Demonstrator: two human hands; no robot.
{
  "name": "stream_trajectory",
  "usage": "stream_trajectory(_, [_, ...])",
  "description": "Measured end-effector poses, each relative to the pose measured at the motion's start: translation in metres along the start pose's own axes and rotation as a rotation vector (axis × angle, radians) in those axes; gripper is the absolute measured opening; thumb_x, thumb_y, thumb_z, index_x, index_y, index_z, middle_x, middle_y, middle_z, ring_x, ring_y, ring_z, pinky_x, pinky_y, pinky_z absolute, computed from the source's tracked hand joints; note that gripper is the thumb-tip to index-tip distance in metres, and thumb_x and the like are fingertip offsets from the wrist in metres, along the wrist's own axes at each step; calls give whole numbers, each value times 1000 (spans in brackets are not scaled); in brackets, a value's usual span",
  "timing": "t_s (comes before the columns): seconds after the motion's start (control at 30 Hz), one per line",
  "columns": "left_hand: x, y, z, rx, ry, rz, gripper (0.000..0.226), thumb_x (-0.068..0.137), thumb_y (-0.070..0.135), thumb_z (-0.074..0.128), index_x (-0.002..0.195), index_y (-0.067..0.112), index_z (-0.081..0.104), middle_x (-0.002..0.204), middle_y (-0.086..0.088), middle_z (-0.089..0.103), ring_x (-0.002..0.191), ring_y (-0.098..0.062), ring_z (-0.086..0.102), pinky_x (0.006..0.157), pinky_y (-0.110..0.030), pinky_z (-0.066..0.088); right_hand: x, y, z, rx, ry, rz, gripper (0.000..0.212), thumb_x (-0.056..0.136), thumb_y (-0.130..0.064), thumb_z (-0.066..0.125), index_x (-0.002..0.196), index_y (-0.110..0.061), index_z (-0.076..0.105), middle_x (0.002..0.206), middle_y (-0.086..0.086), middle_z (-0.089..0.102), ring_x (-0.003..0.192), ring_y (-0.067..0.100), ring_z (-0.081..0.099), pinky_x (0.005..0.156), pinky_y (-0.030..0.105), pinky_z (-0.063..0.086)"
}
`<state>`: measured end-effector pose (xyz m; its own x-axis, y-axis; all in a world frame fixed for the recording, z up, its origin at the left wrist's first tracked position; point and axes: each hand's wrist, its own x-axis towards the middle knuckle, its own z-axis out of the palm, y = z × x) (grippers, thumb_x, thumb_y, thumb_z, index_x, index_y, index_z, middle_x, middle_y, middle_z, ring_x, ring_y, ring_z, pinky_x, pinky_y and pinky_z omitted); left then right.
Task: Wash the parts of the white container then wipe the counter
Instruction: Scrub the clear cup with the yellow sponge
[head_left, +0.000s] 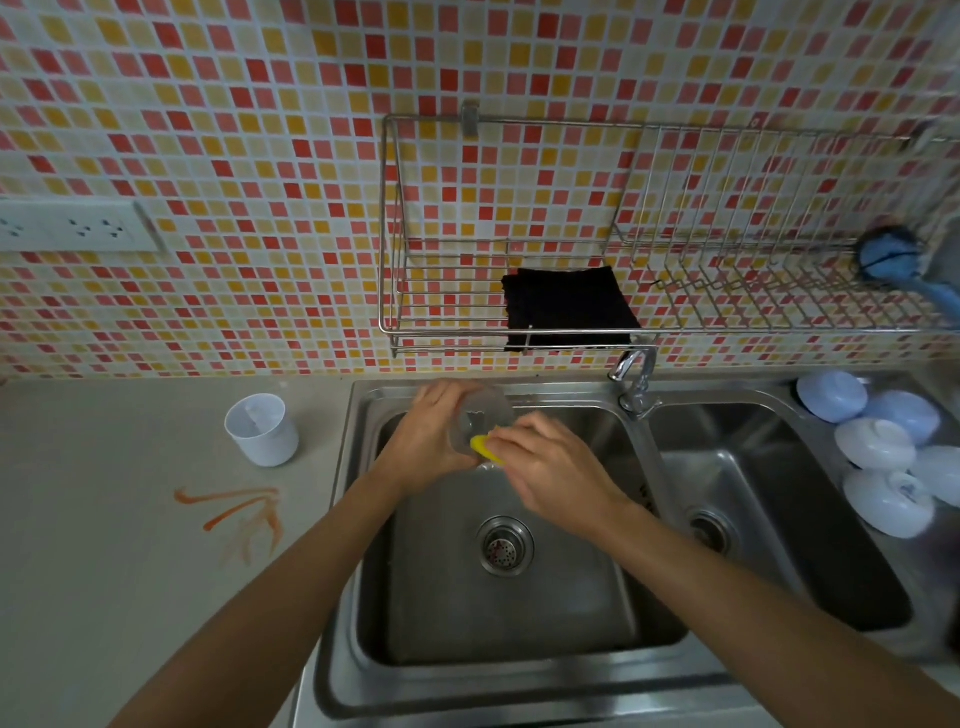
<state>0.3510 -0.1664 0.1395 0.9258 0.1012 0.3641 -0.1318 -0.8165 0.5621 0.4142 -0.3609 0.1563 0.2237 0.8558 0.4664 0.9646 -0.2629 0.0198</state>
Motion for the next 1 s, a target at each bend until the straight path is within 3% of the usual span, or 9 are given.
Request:
stream_trajectory(0.07, [-2, -2, 0, 65, -7, 28, 75, 67, 42, 79, 132, 24, 47, 127, 9, 55, 118, -12, 44, 97, -31, 40, -1, 5, -4, -9, -90, -37, 28, 83, -13, 67, 111, -16, 68, 110, -3, 68, 95, 22, 57, 75, 35, 49])
stream_trajectory(0.2, [-4, -1, 3, 72, -48, 25, 79, 67, 32, 84, 135, 24, 46, 130, 7, 54, 119, -13, 42, 92, -21, 35, 8, 22, -12, -110, -190, -37, 29, 77, -12, 67, 105, -17, 70, 115, -3, 67, 104, 21, 57, 77, 35, 46])
stream_trajectory(0.33, [2, 3, 0, 48, -60, 52, 75, 68, 25, 83, 134, 19, 48, 128, 4, 55, 116, -11, 41, 90, -18, 35, 6, -4, -6, -32, -185, 82, 31, 78, -10, 52, 106, -11, 68, 109, 1, 68, 100, 24, 54, 79, 37, 48])
stream_trajectory(0.43, [0, -1, -3, 44, -75, 68, 76, 66, 22, 84, 133, 16, 49, 128, 1, 55, 117, -14, 43, 90, -18, 34, 2, -17, -4, 157, -198, 124, 34, 81, -7, 57, 114, -10, 66, 110, 1, 69, 99, 23, 56, 85, 35, 50])
stream_trajectory(0.57, [-2, -2, -4, 59, -84, 60, 76, 68, 27, 82, 135, 20, 46, 131, 3, 53, 119, -16, 44, 94, -20, 35, 11, 9, -14, -17, -218, 50, 39, 67, -6, 71, 105, -16, 71, 111, -4, 69, 102, 21, 59, 77, 33, 47])
stream_trajectory(0.67, [1, 1, -7, 50, -80, 90, 74, 70, 30, 82, 134, 18, 47, 129, 2, 53, 118, -15, 44, 95, -23, 38, 12, 2, -13, -65, -210, 73, 37, 67, -6, 66, 102, -13, 71, 110, -1, 68, 102, 24, 59, 77, 35, 47])
stream_trajectory(0.8, [-4, -1, -7, 86, -107, 129, 73, 70, 30, 82, 134, 17, 49, 132, 4, 53, 120, -11, 42, 97, -10, 28, 3, -19, -4, 125, -192, 116, 34, 77, -5, 58, 108, -13, 71, 108, -1, 71, 97, 24, 59, 80, 36, 52])
stream_trajectory(0.9, [-6, 1, -6, 60, -73, 94, 74, 71, 31, 81, 136, 20, 46, 130, 5, 53, 119, -12, 44, 96, -19, 37, 6, -4, -11, 19, -179, 108, 35, 71, -6, 65, 104, -15, 72, 108, -4, 71, 99, 22, 59, 77, 35, 49])
stream_trajectory(1.0, [-1, 4, -7, 66, -72, 111, 74, 71, 33, 80, 135, 19, 47, 130, 4, 53, 118, -12, 44, 94, -19, 36, 8, -5, -13, -46, -179, 118, 36, 67, -7, 63, 100, -15, 73, 106, -3, 71, 99, 21, 58, 76, 33, 45])
